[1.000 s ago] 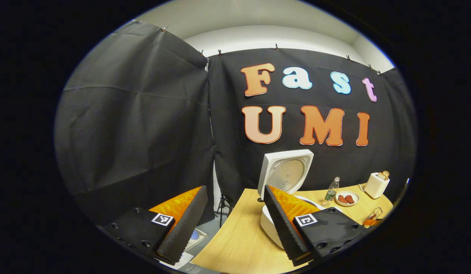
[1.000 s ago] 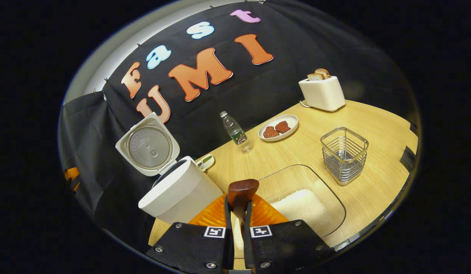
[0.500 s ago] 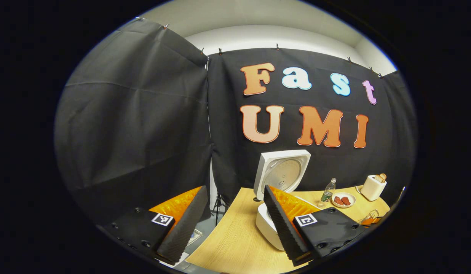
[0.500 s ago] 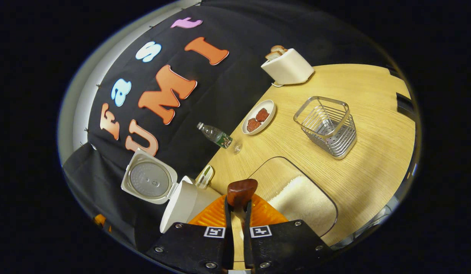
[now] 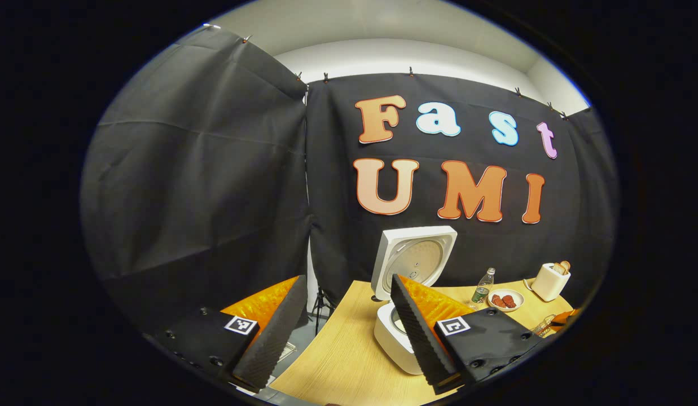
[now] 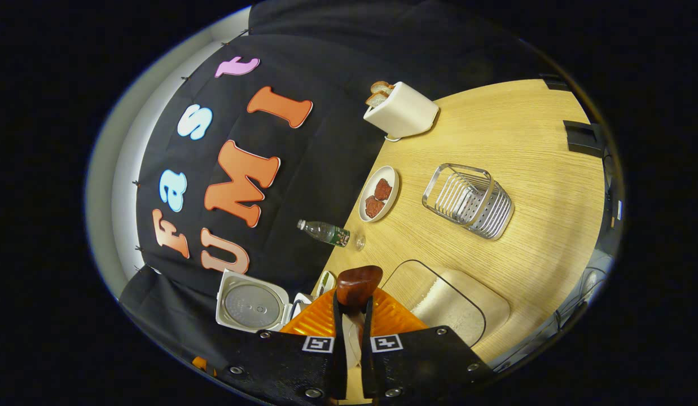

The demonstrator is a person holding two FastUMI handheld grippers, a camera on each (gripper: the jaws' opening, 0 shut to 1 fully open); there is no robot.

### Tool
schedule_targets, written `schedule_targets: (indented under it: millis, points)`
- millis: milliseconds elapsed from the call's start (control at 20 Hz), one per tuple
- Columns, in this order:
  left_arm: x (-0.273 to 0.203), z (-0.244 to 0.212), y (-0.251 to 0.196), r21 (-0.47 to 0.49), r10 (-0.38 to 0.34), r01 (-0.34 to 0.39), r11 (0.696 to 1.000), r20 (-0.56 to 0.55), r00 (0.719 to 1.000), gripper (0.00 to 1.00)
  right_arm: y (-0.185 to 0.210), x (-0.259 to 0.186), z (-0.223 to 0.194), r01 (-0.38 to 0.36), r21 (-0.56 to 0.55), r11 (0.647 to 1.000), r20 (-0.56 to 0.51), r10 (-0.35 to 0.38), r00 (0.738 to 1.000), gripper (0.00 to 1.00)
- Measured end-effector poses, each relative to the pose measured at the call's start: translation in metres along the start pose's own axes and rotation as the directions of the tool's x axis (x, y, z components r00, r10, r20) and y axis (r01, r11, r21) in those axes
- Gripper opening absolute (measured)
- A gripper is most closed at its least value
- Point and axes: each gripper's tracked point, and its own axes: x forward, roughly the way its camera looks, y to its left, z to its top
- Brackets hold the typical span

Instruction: Close the left gripper, press the button to open the rice cooker; take a wooden spoon from the chopstick holder with the right hand, scoop a spoonful of rice and pour it into the rice cooker, then put the wooden spoon back into the chopstick holder.

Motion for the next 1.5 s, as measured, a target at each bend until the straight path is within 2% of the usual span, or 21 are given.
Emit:
schedule_targets:
  millis: [250,500,1000,1500]
  points:
    - [0.008,-0.003,-0.004,-0.01,-0.013,0.013,1.0,-0.007,1.0,1.0,0.023,0.001,0.013,-0.033,0.088,0.996,0.016,0.032,0.999,0.1]
    - [0.016,-0.003,-0.001,-0.022,-0.017,0.017,1.0,-0.012,1.0,1.0,0.066,0.01,0.014,-0.097,0.154,0.983,0.013,0.096,0.995,0.09]
    - [0.027,-0.015,0.011,-0.046,-0.01,0.008,0.999,-0.038,0.999,1.0,0.148,0.054,-0.009,-0.193,0.194,0.962,-0.027,0.202,0.979,0.09]
    - [0.039,-0.021,0.02,-0.055,-0.005,0.003,0.998,-0.04,0.999,1.0,0.209,0.113,-0.04,-0.218,0.182,0.959,-0.061,0.233,0.971,0.09]
